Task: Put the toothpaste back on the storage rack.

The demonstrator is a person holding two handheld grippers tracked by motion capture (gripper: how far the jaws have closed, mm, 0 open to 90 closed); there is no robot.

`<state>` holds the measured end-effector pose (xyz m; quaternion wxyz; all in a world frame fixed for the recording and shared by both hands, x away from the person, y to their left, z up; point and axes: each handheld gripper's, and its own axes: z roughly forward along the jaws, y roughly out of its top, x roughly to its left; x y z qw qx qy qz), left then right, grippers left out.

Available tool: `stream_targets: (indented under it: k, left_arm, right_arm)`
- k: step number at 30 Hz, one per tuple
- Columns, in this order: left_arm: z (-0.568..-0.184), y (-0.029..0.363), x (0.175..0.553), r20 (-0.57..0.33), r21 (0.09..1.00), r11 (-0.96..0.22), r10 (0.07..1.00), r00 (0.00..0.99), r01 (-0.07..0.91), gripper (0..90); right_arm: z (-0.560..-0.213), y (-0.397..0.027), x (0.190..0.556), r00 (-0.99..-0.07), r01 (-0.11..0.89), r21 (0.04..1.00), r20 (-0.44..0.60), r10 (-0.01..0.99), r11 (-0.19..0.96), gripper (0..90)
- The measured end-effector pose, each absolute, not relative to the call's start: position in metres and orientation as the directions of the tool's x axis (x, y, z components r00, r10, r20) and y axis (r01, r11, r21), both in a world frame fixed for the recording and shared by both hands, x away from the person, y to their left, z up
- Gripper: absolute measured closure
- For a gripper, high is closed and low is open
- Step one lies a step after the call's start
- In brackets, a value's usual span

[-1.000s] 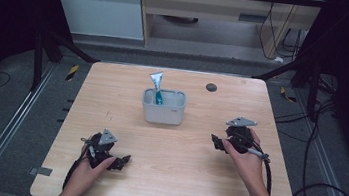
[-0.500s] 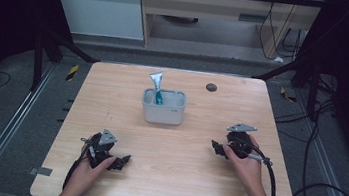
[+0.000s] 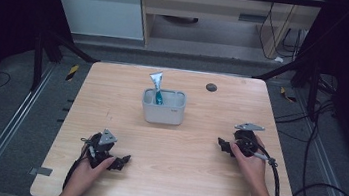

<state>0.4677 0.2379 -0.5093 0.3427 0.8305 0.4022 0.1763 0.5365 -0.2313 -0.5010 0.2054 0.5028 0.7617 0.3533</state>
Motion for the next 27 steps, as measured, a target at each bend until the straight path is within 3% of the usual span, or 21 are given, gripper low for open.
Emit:
stream_targets:
  k: [9,19,27]
  left_arm:
    - [-0.509,0.238,0.468,0.017,0.711,-0.442,0.789,0.614,0.547,0.0]
    - [-0.509,0.238,0.468,0.017,0.711,-0.442,0.789,0.614,0.547,0.0]
    - [-0.509,0.238,0.468,0.017,0.711,-0.442,0.789,0.614,0.547,0.0]
  right_arm:
    - [-0.508,-0.235,0.542,-0.387,0.632,0.74,0.044,0.921,0.23,15.5]
    - [-0.511,-0.227,0.54,-0.402,0.622,0.733,-0.003,0.916,0.276,5.7]
    - [-0.511,-0.225,0.535,-0.363,0.633,0.732,-0.006,0.932,0.251,5.0]
